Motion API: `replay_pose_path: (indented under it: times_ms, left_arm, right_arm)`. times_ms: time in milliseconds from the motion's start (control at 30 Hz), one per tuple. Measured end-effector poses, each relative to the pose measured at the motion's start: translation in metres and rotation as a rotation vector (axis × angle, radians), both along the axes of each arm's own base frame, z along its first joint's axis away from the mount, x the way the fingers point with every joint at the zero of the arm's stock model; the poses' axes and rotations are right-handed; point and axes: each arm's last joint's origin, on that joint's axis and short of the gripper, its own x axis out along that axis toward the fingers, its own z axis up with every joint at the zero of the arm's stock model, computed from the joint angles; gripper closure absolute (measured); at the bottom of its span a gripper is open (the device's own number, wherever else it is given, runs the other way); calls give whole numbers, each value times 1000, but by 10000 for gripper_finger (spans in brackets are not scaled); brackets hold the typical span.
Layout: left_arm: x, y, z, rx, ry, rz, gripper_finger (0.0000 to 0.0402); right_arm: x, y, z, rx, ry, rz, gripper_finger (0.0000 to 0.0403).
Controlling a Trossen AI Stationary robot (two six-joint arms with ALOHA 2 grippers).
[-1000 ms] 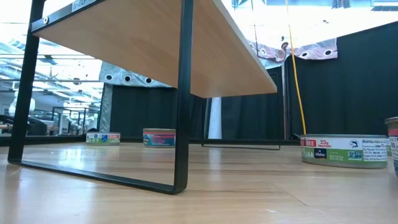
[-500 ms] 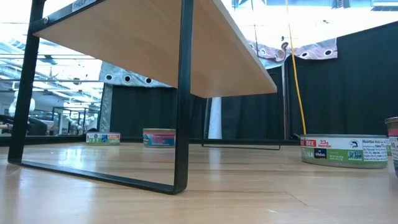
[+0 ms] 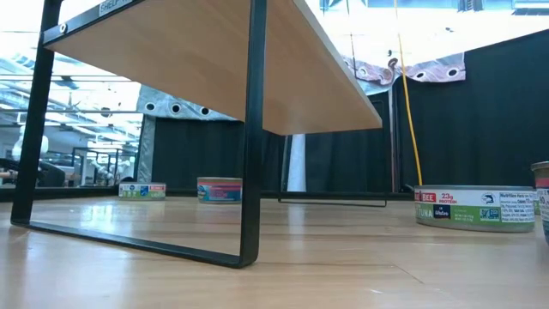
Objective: Stack canned seafood by type on shelf
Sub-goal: Stack the light blue tuna can on top of the other light blue tuna can
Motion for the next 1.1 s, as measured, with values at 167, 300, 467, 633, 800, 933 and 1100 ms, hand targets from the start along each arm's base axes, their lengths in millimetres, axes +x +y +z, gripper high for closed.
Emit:
replay_pose_path:
  times_ms: [167, 300, 467, 633, 800, 933, 1100]
  left_arm:
    - [4, -5, -8, -4, -35, 70, 184]
    - [6, -9, -20, 1, -15, 123, 124]
    - [10, -15, -27, 10, -43, 114, 78]
    - [10, -14, -30, 6, -41, 173, 62]
    - [13, -17, -37, 16, -45, 190, 61]
    - [18, -18, -45, 25, -41, 219, 61]
    - [26, -18, -55, 41, -37, 241, 61]
  right_arm:
    - [0, 0, 0, 0, 0, 0, 234]
    - [0, 0, 0, 0, 0, 0, 234]
    - [0, 0, 0, -1, 1, 0, 234]
    - [5, 3, -6, -11, 17, -3, 234]
    - [9, 6, -13, -21, 34, -6, 234]
    - [11, 6, -11, -10, 10, -11, 234]
    - [13, 5, -8, -18, -19, -10, 234]
